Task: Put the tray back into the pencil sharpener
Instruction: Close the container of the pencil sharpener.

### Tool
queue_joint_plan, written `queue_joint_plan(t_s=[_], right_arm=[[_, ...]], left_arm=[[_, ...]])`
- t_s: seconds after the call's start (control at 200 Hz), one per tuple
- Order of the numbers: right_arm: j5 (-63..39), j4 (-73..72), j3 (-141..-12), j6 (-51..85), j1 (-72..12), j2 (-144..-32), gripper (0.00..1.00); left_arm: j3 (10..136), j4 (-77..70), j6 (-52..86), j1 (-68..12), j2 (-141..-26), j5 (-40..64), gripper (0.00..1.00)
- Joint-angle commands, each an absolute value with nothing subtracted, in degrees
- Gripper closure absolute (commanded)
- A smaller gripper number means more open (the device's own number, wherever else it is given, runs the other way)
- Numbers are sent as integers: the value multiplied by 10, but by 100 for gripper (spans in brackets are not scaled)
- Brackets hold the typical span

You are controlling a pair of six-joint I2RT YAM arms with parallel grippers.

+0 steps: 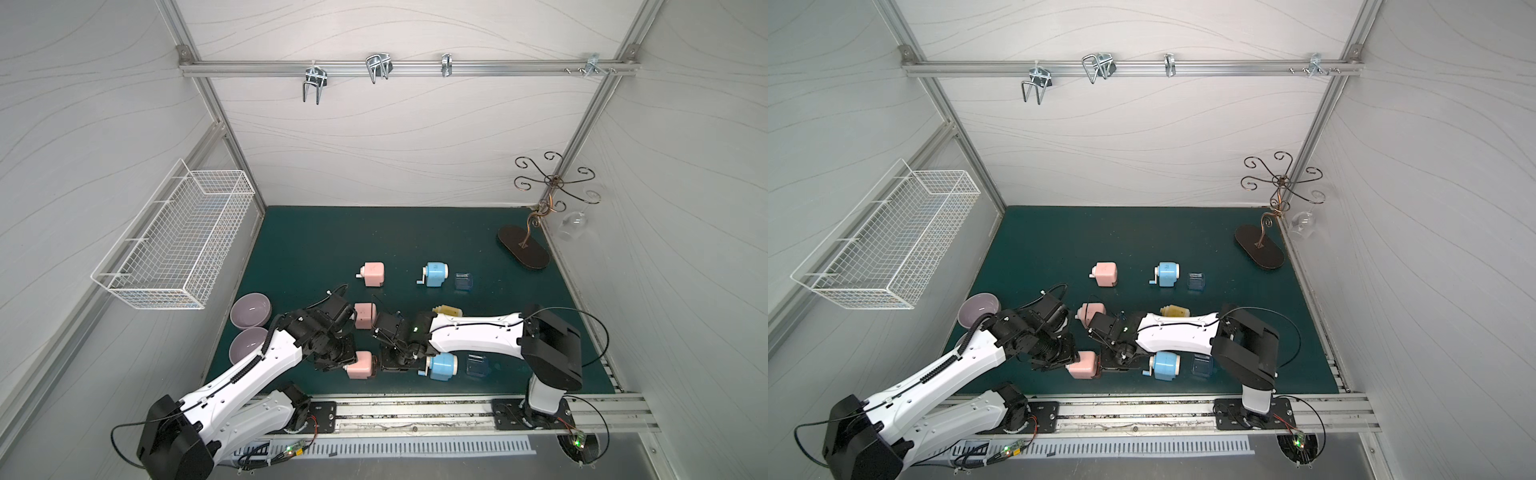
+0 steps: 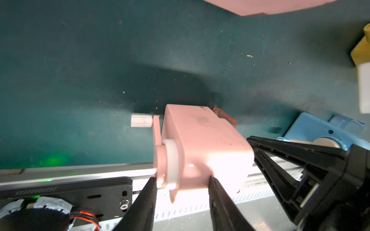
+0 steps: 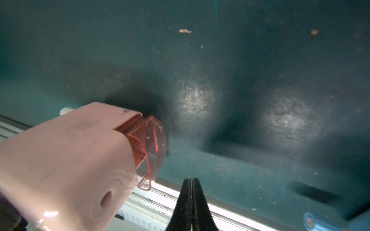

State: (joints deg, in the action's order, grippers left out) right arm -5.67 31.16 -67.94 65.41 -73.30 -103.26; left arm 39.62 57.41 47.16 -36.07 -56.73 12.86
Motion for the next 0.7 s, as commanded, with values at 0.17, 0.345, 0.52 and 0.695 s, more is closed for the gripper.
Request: queue_joint_plan(t_s=[0.17,0.345,0.52,0.695], right_arm=[[-91,276,-675,639,-725,-1057,95],[-97,264,-673,640,-724,-1062,99],[-104,246,-663,643,-721,-1060,100],[-113,226,-654,648,-722,-1058,100]], left_arm=[[382,561,473,-367,-582,123,55],[382,560,473,-366,-582,123,55],[382,559,473,-367,-584,123,55],[382,558,472,-367,-585,124,55]])
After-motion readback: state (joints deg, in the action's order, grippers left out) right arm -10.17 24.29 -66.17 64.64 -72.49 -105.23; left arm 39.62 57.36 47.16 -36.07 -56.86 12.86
